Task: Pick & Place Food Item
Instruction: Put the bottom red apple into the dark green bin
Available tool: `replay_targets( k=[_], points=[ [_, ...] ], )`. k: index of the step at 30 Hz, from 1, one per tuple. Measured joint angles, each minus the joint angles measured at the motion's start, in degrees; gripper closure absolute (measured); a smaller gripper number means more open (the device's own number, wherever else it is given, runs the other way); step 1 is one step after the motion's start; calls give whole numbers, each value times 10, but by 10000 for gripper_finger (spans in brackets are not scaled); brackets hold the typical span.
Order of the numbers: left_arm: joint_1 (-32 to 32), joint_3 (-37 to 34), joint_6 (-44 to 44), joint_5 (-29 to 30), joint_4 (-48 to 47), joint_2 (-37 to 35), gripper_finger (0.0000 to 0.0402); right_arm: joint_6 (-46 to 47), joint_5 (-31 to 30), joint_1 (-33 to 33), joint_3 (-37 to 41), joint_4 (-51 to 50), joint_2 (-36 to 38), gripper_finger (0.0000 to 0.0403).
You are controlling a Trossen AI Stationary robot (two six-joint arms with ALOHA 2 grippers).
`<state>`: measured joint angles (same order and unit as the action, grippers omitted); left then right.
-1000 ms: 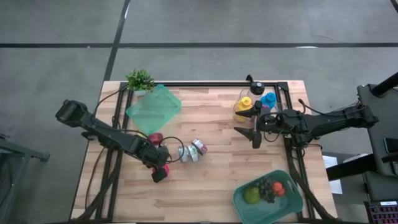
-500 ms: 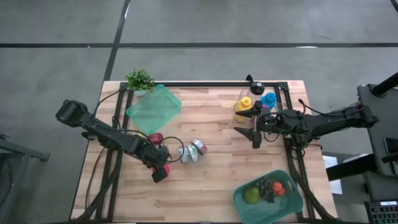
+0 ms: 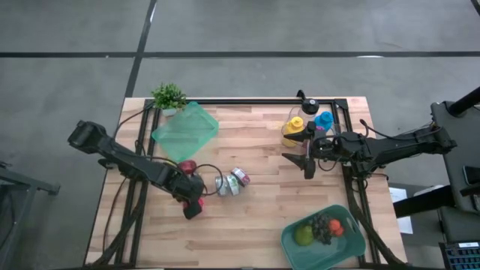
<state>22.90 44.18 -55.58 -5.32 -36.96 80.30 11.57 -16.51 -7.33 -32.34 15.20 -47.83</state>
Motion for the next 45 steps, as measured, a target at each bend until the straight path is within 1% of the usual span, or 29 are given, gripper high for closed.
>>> replay_targets(
  k=[5,10,13,17,21,26,29,33,38,42,45],
  points=[
    [0,42,0,3,-34,-17,82,0,0,0,0,0,0,69],
    [0,78,1,46,-30,-37,81,0,0,0,0,0,0,69],
    [0,98,20,72,-6,-43,81,0,0,0,0,0,0,69],
    [4,124,52,103,54,-44,81,0,0,0,0,0,0,69],
    [18,128,108,161,159,-43,81,0,0,0,0,0,0,69],
    [49,101,215,250,347,-43,81,0,0,0,0,0,0,69],
    [64,80,274,290,461,-37,81,0,0,0,0,0,0,69],
    [76,59,352,312,577,-10,81,0,0,0,0,0,0,69],
    [82,57,441,324,719,50,81,0,0,0,0,0,0,69],
    [82,57,483,326,839,112,81,0,0,0,0,0,0,69],
    [85,57,495,323,918,162,81,0,0,0,0,0,0,69]
  ],
)
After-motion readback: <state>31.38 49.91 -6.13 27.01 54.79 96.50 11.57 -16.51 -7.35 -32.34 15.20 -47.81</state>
